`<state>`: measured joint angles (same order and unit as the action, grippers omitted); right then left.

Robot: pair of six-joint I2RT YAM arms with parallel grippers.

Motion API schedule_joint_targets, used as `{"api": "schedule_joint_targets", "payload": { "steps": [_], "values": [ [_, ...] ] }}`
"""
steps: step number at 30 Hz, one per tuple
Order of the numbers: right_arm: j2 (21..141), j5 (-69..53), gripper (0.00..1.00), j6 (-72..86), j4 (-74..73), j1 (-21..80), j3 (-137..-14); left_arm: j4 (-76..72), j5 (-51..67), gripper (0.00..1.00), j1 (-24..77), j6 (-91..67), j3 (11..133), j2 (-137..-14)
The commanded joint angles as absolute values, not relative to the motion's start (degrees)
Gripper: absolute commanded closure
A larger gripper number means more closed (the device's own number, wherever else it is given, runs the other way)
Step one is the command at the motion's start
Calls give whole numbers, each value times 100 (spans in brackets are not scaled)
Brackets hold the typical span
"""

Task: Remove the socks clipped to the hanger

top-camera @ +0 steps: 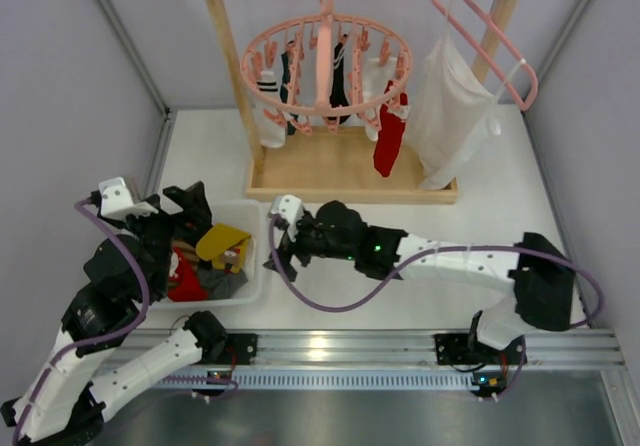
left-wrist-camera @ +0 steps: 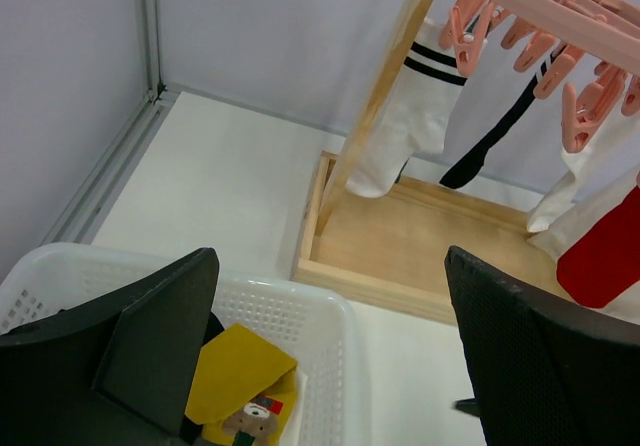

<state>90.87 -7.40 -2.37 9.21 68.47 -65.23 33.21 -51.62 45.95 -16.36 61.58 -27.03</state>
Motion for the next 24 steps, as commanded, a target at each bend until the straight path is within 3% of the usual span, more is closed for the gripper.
{"api": "schedule_joint_targets", "payload": {
  "steps": [1,10,17,24],
  "values": [
    [7763,-37,9,-36,1398,6575,-5636,3146,-4958,2,4597,-1591,6170,-2804],
    [5626,1019,6,904,581,4687,-3832,3418,-4096,2,4597,-1713,6030,-2707],
    [5695,450,6,766,568,2701,-3824,3823,-4061,2,4597,-1854,5617,-2602],
    [6607,36,12,308,1264,2172,-4297,3858,-3982,2,4597,-1907,5072,-2496]
  ]
}}
